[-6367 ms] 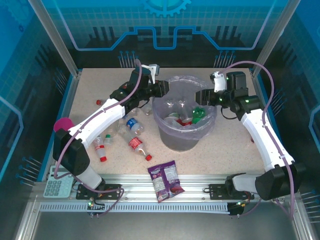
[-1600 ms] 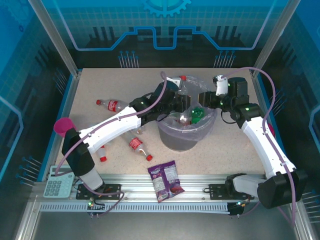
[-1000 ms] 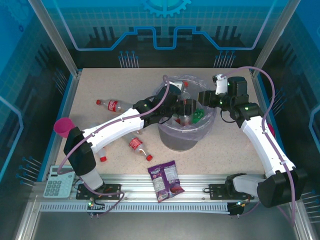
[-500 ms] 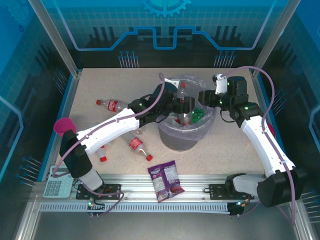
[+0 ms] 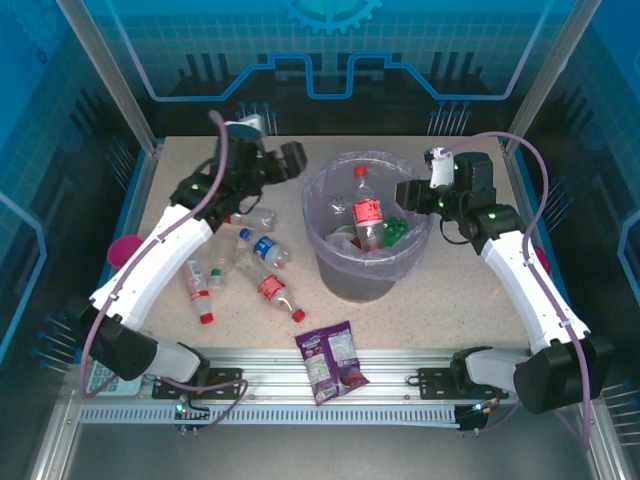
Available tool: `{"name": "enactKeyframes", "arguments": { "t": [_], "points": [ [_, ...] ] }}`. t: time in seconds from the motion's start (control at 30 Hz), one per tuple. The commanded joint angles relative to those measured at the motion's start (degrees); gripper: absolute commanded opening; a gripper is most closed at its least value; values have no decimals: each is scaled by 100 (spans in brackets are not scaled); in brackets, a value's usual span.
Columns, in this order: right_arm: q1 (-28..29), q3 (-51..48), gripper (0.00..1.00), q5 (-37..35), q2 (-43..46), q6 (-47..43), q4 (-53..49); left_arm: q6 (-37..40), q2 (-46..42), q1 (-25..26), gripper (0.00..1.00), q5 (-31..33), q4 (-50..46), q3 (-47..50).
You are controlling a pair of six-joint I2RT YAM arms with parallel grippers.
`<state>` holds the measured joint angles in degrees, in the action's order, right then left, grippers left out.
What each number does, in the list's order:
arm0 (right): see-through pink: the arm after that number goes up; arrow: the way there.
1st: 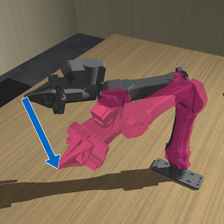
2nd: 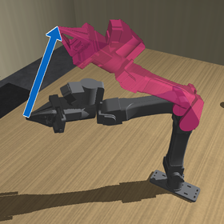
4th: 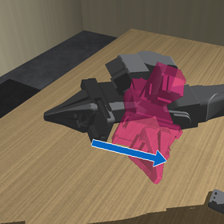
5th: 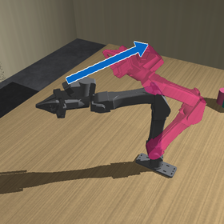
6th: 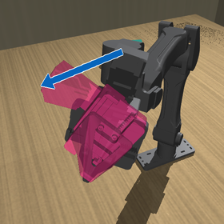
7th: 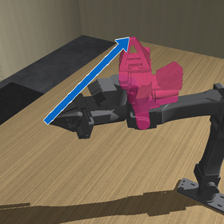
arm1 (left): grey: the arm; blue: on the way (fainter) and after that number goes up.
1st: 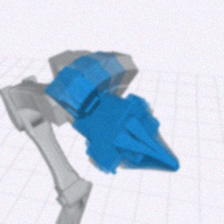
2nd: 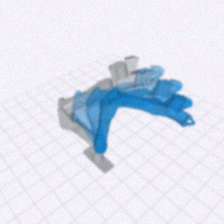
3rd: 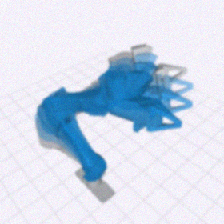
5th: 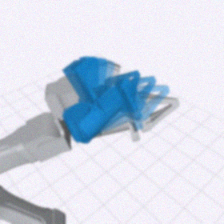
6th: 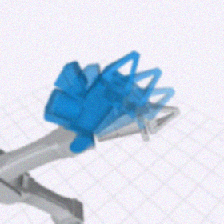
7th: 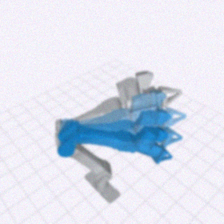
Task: Put the plastic bottles in the bin
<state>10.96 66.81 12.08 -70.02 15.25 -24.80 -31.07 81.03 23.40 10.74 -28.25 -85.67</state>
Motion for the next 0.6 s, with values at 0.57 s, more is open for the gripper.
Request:
{"name": "enactKeyframes", "arguments": {
  "t": [0.57],
  "points": [
    [130,14,54,216,-157,-47,-112,-1443,1829,-2406,92,-204,510,1148]
  ]
}}
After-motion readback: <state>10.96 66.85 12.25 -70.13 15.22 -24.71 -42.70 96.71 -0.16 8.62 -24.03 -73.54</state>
